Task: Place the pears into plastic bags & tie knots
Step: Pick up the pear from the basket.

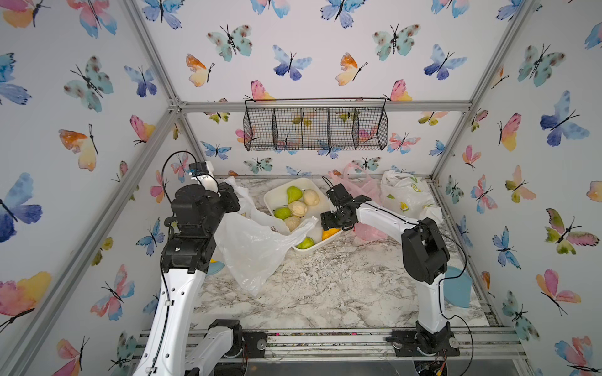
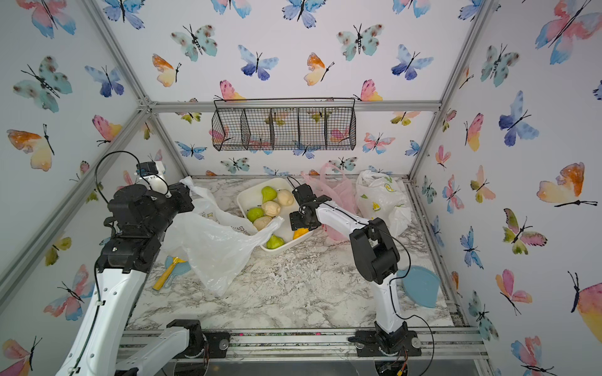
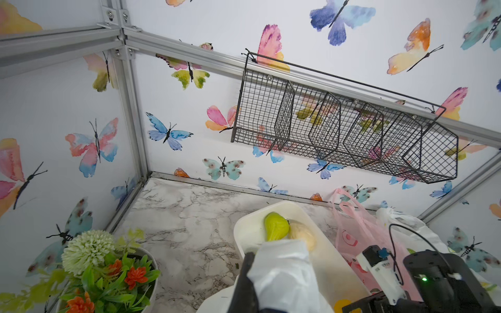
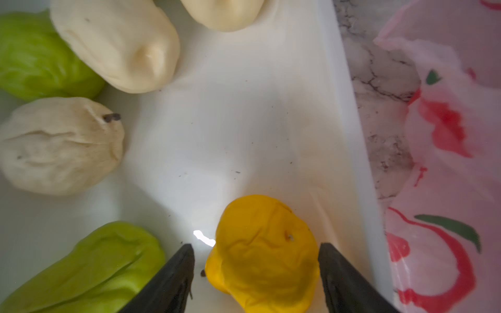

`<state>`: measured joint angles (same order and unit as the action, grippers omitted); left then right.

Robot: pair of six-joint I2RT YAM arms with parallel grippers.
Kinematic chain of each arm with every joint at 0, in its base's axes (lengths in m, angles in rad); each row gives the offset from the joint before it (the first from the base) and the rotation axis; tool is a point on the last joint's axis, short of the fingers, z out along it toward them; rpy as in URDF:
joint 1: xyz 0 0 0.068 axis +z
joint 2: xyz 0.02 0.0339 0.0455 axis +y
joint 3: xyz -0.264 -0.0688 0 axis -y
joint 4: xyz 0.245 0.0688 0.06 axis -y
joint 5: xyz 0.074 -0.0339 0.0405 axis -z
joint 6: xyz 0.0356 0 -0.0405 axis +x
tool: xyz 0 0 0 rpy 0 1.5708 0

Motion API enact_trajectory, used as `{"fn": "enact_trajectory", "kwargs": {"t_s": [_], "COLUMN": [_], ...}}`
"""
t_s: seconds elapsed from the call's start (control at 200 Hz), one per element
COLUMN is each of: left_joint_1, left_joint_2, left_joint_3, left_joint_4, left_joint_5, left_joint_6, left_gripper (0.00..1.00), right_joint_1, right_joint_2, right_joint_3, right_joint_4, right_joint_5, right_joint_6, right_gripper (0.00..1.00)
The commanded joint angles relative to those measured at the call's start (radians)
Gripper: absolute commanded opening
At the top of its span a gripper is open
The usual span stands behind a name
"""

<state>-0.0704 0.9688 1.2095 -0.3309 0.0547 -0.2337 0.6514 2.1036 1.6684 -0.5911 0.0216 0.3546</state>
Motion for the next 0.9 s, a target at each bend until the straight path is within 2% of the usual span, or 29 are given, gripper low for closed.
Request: {"fn": "enact_trajectory", "kwargs": {"t_s": [0.0,0.14,0.22,0.321,0.416,0.561,0.671,0.771,0.821,0.892], "left_joint_1": [0.000,0.000,0.001,-0.003,-0.005,-0.005,-0.005,-0.008,-0.010,-0.015], "left_joint_2": [-0.015,-0.015,-0.010,-0.006,-0.001,0.007,0.016,0.033,0.043,0.049], "left_joint_3": [-0.021,-0.030,-0.031,-0.030,-0.045,-0.080,-0.084,-0.079,-0.076,-0.076], "left_joint_4": [0.055,0.067,0.072,0.075,0.097,0.150,0.162,0.159,0.156,0.156], "left_joint_5": [0.077,0.100,0.108,0.115,0.135,0.195,0.221,0.250,0.264,0.270], "left_joint_6": [-0.030,-0.033,-0.033,-0.030,-0.034,-0.050,-0.056,-0.061,-0.068,-0.081], "left_gripper": [0.00,0.00,0.00,0.00,0.00,0.00,0.00,0.00,0.00,0.00], "right_joint_1": [0.019,0.021,0.022,0.022,0.022,0.023,0.026,0.064,0.101,0.153], "right_joint_2": [0.066,0.147,0.169,0.075,-0.041,-0.192,-0.238,-0.251,-0.227,-0.156], "right_joint_3": [0.046,0.082,0.129,0.079,0.042,0.013,0.036,0.044,0.082,0.178], "right_joint_4": [-0.095,-0.098,-0.132,-0.067,-0.010,0.080,0.117,0.235,0.265,0.245], "right_joint_5": [0.118,0.126,0.134,0.108,0.071,-0.027,-0.189,-0.331,-0.341,-0.275], "right_joint_6": [0.021,0.047,0.058,0.051,0.034,0.032,0.081,0.183,0.217,0.265], "right_gripper": [0.76,0.76,0.71,0.60,0.55,0.51,0.49,0.48,0.48,0.46]}}
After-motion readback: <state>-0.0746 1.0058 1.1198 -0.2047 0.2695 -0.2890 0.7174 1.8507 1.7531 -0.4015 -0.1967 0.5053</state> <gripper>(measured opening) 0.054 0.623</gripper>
